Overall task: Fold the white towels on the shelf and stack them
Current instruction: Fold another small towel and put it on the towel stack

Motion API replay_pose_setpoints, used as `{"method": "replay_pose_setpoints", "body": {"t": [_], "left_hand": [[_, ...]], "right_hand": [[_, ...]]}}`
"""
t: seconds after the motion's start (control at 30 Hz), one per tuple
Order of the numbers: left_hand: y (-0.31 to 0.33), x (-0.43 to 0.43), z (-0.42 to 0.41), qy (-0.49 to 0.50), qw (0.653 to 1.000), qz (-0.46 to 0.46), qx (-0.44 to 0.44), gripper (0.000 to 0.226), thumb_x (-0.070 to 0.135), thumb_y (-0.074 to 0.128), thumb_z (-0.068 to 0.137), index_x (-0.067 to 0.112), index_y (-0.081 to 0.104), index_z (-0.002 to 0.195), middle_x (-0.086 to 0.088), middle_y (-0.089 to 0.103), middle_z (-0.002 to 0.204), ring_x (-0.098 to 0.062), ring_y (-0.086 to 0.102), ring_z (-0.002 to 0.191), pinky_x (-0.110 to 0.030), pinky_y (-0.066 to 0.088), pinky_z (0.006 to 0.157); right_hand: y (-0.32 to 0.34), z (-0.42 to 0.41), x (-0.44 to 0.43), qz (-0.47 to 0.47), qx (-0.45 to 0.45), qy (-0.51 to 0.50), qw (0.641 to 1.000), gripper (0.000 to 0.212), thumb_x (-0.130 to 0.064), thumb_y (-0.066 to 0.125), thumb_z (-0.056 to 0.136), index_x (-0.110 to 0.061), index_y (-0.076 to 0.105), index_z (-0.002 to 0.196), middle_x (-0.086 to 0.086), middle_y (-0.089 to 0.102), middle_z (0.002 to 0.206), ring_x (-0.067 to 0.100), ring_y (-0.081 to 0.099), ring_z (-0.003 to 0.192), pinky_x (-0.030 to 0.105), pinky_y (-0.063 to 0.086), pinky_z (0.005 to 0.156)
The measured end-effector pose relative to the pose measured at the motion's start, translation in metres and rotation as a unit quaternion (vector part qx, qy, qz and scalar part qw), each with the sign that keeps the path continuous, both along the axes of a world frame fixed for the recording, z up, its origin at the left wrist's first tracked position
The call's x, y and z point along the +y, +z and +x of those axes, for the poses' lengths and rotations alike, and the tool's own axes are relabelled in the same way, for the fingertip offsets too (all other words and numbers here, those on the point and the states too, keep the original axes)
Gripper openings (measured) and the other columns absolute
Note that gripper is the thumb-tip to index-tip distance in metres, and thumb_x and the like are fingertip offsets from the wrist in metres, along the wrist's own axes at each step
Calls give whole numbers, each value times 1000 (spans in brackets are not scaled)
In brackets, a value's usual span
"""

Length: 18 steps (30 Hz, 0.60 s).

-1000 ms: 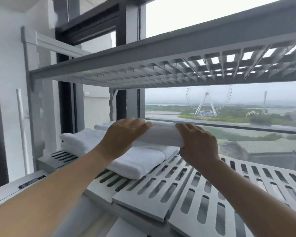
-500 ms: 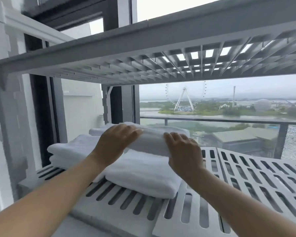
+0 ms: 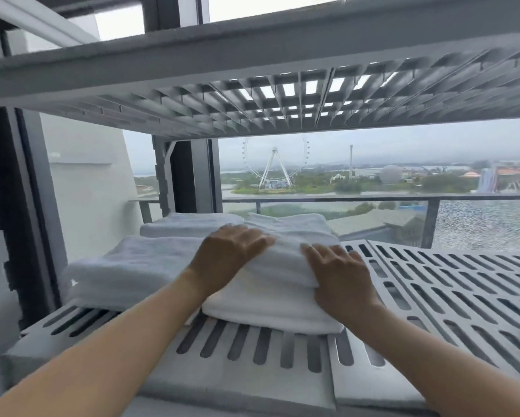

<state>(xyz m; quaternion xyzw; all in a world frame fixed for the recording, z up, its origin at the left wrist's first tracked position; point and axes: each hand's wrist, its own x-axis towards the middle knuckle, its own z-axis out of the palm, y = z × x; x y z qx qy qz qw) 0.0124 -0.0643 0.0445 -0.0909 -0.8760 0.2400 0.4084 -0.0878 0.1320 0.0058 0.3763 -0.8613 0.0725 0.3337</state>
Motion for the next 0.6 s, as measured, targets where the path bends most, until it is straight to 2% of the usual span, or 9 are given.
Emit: {"method": "replay_pose_setpoints", "body": {"t": [0.07, 0.17, 0.23, 0.3, 0.37, 0.43, 0.5, 0.6], "left_hand": [[-5, -8, 1, 14, 999, 18, -40, 54, -4, 64, 69, 22, 60, 117, -2, 68, 105, -25, 65, 85, -34, 56, 66], [-33, -21, 8, 53, 984, 87, -148, 54, 15, 59, 76, 27, 45, 128, 2, 60, 115, -21, 61, 93, -35, 54, 70], [-40, -23, 9, 55, 977, 142, -147, 54, 27, 62, 73, 28, 46, 125, 3, 58, 116, -21, 60, 95, -36, 52, 76], [-34, -17, 3, 55, 978, 152, -134, 53, 35, 63, 70, 27, 46, 120, 2, 55, 118, -23, 57, 100, -36, 47, 84], [-30, -9, -7, 59, 971, 154, -173, 61, 35, 62, 73, 27, 37, 128, 0, 44, 135, -24, 48, 117, -39, 40, 98], [-29, -2, -13, 80, 953, 160, -244, 73, 28, 58, 79, 30, 21, 141, 2, 28, 150, -21, 34, 133, -40, 31, 110], [-30, 1, -17, 81, 946, 157, -271, 78, 21, 55, 81, 32, 11, 145, 4, 24, 153, -19, 28, 137, -38, 28, 112], [-24, 2, -14, 79, 935, 173, -300, 82, 22, 53, 79, 36, 7, 145, 7, 19, 154, -16, 22, 140, -37, 24, 114]], "right_hand": [[-2, 4, -6, 19, 2, -4, 1000, 66, -13, 50, 77, -25, 28, 138, -2, 49, 131, 25, 45, 118, 36, 35, 93], [-5, 7, -10, 67, -14, 28, 997, 62, -20, 56, 77, -27, 32, 134, -2, 48, 129, 24, 42, 118, 39, 32, 97], [-1, 7, -11, 75, -22, 40, 996, 62, -26, 58, 75, -29, 35, 133, -2, 47, 129, 23, 40, 118, 40, 32, 97], [2, 8, -12, 77, -36, 42, 995, 63, -32, 58, 74, -29, 36, 133, -1, 46, 131, 23, 39, 119, 41, 32, 96], [2, 7, -14, 81, -46, 39, 995, 66, -36, 58, 74, -30, 34, 135, 0, 43, 135, 24, 36, 122, 42, 30, 98], [2, 5, -13, 84, -69, 34, 994, 69, -39, 57, 76, -32, 30, 138, 1, 37, 141, 24, 30, 129, 47, 25, 102], [3, 2, -11, 90, -107, 43, 989, 72, -41, 55, 78, -33, 23, 142, 0, 29, 147, 23, 22, 136, 52, 20, 108], [8, 0, -7, 115, -144, 77, 980, 77, -47, 54, 78, -30, 19, 144, 1, 25, 151, 22, 17, 139, 49, 16, 113]]}}
